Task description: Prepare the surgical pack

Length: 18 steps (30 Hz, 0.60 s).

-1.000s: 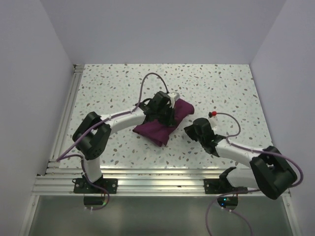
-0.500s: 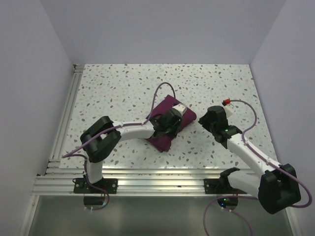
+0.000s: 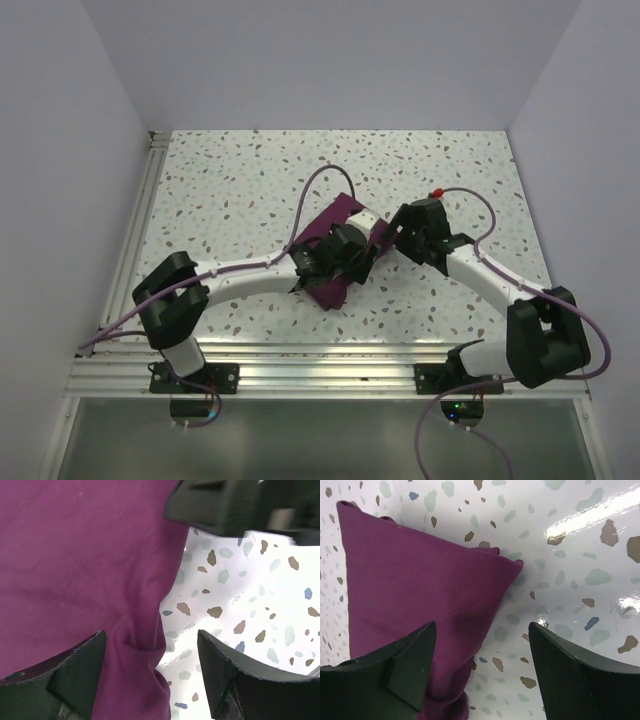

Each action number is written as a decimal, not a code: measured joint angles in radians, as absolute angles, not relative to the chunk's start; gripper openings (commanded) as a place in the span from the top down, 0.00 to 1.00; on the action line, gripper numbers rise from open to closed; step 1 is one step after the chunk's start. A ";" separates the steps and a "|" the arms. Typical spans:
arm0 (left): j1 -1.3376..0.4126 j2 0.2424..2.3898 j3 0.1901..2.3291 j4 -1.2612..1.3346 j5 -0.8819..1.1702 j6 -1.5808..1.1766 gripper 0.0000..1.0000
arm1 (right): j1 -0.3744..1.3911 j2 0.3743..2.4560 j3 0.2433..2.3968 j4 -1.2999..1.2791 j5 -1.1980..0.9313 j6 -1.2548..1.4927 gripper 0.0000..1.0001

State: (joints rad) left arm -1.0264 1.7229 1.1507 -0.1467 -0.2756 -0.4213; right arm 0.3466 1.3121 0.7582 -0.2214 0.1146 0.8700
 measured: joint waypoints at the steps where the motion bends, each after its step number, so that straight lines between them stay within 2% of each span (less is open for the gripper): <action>1: -1.036 1.707 1.147 -0.148 -0.293 -0.414 0.24 | 0.347 1.333 0.762 -0.213 0.100 0.870 0.22; 7: -1.100 1.689 1.121 -0.168 -0.411 -0.373 0.24 | 0.347 1.405 0.765 -0.179 0.034 0.870 0.23; 18: -1.188 1.831 1.119 -0.253 -0.662 -0.370 0.25 | 0.347 1.501 0.768 -0.048 -0.040 0.837 0.24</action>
State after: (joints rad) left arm -1.1881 1.8305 1.1187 -0.2535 -0.6624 -0.3702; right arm 0.3466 1.5005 0.7681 -0.0479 -0.0402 0.8368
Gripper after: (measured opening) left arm 0.758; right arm 0.767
